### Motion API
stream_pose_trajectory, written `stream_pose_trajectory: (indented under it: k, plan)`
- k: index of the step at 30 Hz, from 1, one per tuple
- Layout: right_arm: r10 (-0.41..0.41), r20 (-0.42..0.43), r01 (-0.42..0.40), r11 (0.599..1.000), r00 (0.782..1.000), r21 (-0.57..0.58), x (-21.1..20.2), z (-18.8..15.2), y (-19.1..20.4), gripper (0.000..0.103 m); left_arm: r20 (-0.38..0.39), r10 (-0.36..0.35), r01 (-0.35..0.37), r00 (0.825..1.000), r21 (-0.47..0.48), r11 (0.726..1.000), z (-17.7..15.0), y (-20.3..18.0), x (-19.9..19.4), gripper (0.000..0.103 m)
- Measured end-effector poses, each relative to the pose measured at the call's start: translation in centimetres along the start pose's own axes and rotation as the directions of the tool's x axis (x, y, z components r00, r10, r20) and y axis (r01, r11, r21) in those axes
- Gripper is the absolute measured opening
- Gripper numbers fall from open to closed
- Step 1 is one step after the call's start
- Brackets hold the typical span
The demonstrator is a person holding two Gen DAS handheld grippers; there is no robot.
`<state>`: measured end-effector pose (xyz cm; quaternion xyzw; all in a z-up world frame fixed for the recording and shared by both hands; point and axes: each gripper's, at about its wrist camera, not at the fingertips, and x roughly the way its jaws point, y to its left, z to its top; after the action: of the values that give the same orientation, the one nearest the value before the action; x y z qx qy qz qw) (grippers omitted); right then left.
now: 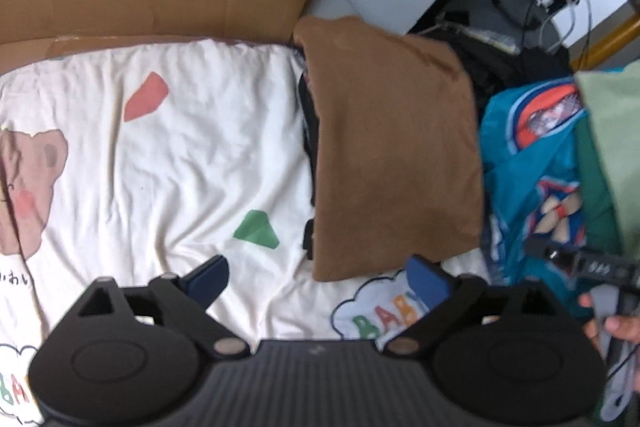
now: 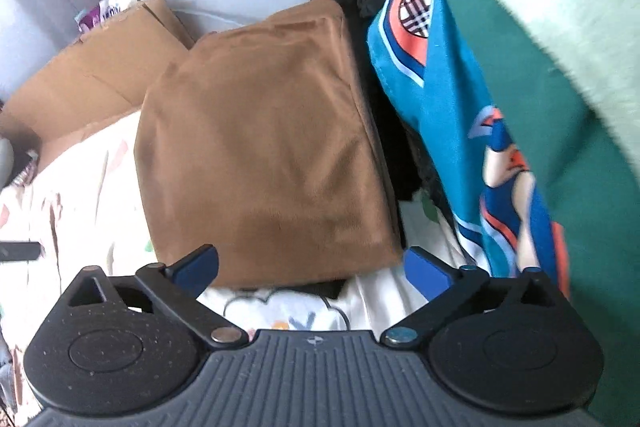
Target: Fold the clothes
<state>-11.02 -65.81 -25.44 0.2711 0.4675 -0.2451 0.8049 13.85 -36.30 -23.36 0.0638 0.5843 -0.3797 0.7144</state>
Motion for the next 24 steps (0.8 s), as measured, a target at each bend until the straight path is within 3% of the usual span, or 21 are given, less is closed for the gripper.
stream_pose_trajectory:
  k: [5, 13, 24]
  plan:
    - [0.006, -0.011, -0.006, 0.999, 1.0, 0.052, -2.9, 0.1, -0.1, 0.102, 0.02, 0.025, -0.024, 1.0, -0.03, 0.999, 0.2, -0.5, -3.6, 0.102]
    - [0.03, -0.01, -0.029, 0.995, 0.999, 0.098, -7.9, 0.8, 0.3, 0.103, 0.008, 0.096, -0.096, 0.995, 0.012, 0.995, -0.1, -2.3, -9.1, 0.103]
    - [0.074, -0.04, -0.071, 0.993, 0.996, 0.09, -13.6, 2.1, 3.2, 0.103, 0.056, 0.172, -0.172, 0.984, 0.009, 0.985, -0.8, -3.1, -17.7, 0.103]
